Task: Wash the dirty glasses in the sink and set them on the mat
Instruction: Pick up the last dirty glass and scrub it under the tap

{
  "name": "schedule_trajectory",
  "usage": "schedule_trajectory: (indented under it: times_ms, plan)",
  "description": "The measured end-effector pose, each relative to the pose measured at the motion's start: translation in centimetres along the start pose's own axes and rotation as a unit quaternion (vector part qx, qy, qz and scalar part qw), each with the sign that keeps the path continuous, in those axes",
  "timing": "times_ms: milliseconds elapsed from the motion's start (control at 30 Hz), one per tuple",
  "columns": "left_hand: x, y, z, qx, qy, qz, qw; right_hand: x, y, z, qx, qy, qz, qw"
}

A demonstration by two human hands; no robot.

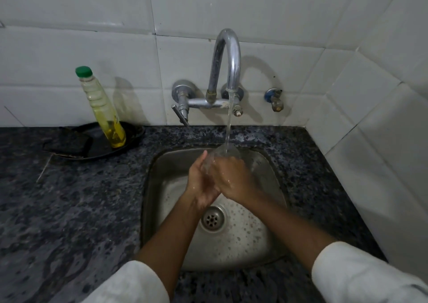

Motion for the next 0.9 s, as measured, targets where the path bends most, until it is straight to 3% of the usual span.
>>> schedule_trajectory:
  times_ms: [67, 100, 167, 233, 267, 333, 367, 433, 467, 533, 600, 667, 767, 800, 833, 900]
  plan:
    - [0.1, 0.4, -0.1, -0.043, -0.039, 0.005, 0.998, 0.4, 0.1, -0.9, -0.061, 0.179, -0.120, 0.975]
    - [0.5, 0.7, -0.6, -0.055, -0.036, -0.003, 0.998, 0.2, -0.1, -1.4, -0.059, 0.236, -0.121, 0.962]
    - [1.2, 1.1, -1.4, -0.027, -0.002, -0.024, 0.999, 0.1, -0.5, -1.4, 0.014, 0.193, -0.021, 0.981]
    - [2.3, 1.7, -1.4, 0.033, 0.062, -0.050, 0.996, -0.5, -0.8, -2.0, 0.060, 0.046, 0.109, 0.991]
    - [2.4, 1.7, -1.1, 0.058, 0.076, -0.046, 0.994, -0.5, -0.9, -2.3, 0.065, -0.003, 0.137, 0.988]
    - [1.6, 1.4, -0.4, 0.048, 0.056, -0.006, 0.997, -0.4, -0.5, -1.9, 0.040, -0.004, 0.077, 0.996]
    - [1.0, 1.3, -0.3, 0.019, 0.033, 0.012, 0.999, 0.1, -0.2, -1.4, -0.002, 0.072, 0.003, 0.997]
    - [0.7, 0.9, -0.3, -0.042, -0.013, 0.027, 0.999, 0.1, -0.1, -1.7, -0.069, 0.232, -0.126, 0.962]
    - [0.9, 0.9, -0.6, -0.065, -0.030, 0.032, 0.997, 0.0, -0.4, -1.6, -0.062, 0.260, -0.143, 0.953]
    - [1.8, 0.9, -1.5, -0.076, -0.018, 0.005, 0.997, -0.7, -0.8, -1.4, 0.007, 0.148, -0.038, 0.988]
    - [2.5, 1.3, -1.7, -0.029, 0.044, -0.040, 0.998, -1.2, -1.2, -1.8, 0.041, 0.030, 0.087, 0.995]
    - [2.3, 1.1, -0.9, -0.006, 0.055, -0.048, 0.997, -0.4, -0.5, -1.9, 0.033, 0.083, 0.067, 0.994]
    - [1.1, 0.4, -0.4, -0.055, 0.001, -0.002, 0.999, 0.7, 0.3, -1.9, -0.042, 0.249, -0.105, 0.962]
    - [1.1, 0.3, -0.5, -0.077, -0.003, 0.011, 0.997, 0.5, -0.1, -1.8, -0.049, 0.269, -0.123, 0.954]
    - [1.1, 0.1, -1.0, -0.091, 0.002, 0.017, 0.996, 0.3, -0.6, -1.7, -0.028, 0.252, -0.103, 0.962]
    - [1.4, 0.1, -1.7, -0.076, 0.025, 0.001, 0.997, -0.4, -1.5, -1.1, 0.034, 0.119, 0.020, 0.992]
Point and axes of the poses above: each hand's wrist, its own y-axis towards the middle knuckle, its own x-axis out of the back of the hand, z = x × y, the point moved 7 cm from there along y, towards the middle knuckle, and after that the axes turned 12 degrees about y, right-handed, at the moved point
